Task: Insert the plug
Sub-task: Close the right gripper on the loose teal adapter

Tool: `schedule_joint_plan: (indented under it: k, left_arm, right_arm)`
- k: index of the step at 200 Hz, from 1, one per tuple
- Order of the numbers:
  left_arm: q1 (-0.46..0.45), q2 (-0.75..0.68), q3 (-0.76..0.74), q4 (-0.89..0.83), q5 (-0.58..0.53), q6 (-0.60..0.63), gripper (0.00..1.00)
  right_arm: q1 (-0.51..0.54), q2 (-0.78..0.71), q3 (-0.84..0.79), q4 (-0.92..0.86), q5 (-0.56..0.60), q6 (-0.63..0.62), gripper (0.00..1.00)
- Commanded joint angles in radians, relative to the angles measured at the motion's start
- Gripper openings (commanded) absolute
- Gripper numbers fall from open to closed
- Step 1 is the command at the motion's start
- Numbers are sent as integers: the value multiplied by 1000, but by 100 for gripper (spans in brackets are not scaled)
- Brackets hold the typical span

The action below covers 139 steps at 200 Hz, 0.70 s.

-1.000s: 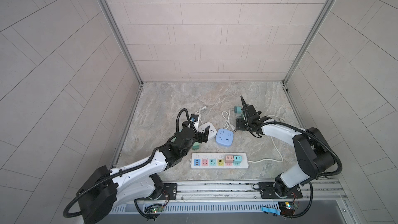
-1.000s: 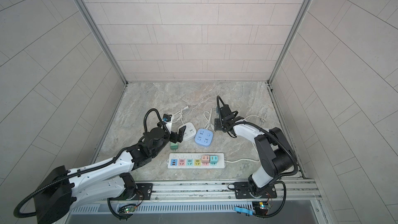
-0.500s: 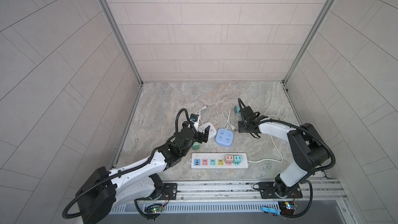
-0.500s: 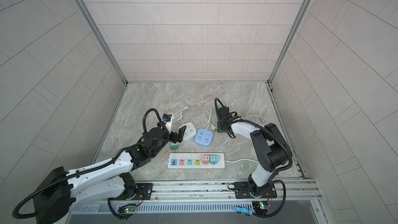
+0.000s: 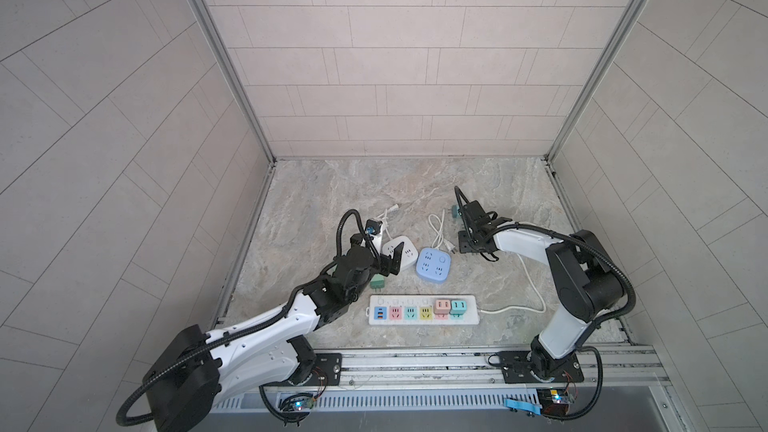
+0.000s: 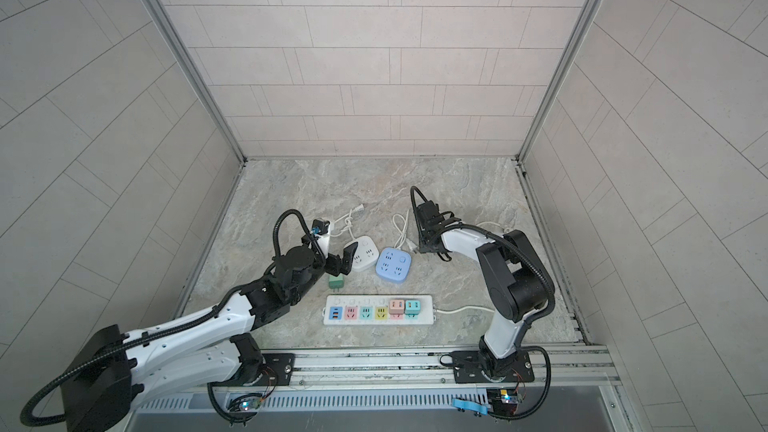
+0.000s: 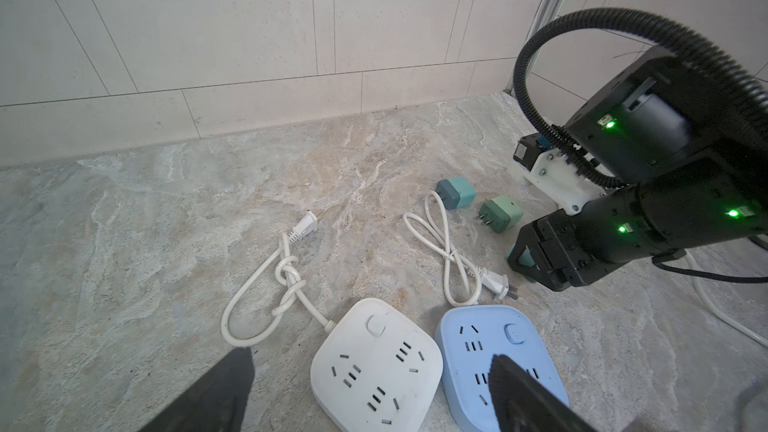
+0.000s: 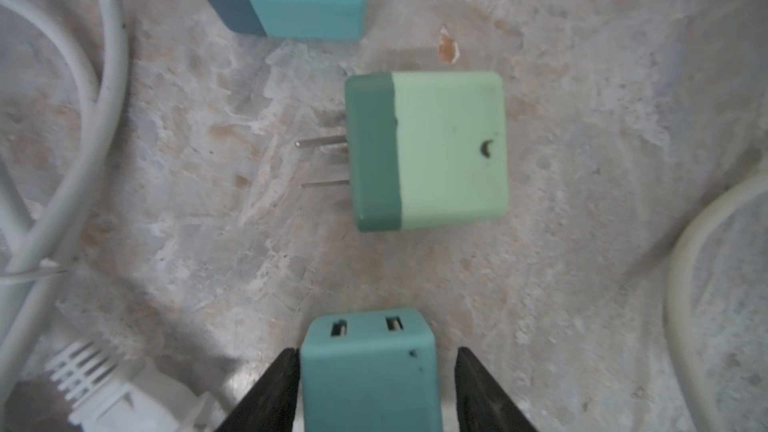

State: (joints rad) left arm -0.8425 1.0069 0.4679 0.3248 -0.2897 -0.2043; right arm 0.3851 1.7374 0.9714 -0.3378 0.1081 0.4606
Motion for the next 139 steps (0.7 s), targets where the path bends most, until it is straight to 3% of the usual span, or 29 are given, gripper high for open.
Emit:
schedule_joint_plan:
  k: [1, 35, 96, 139]
  left_arm:
    - [4, -42, 4, -5, -26, 11, 95]
    - [4, -42, -2, 7, -17, 11, 95]
    - [4, -29, 3, 2, -32, 16, 95]
    - [5, -7, 6, 7, -23, 9, 95]
  right_arm:
    - [-2, 29, 23, -61, -24, -20, 58]
    - [-2, 1, -9, -48, -26, -17, 52]
    - [-2, -12, -23, -34, -39, -21, 53]
    - [-2, -38, -44, -19, -46, -26, 41]
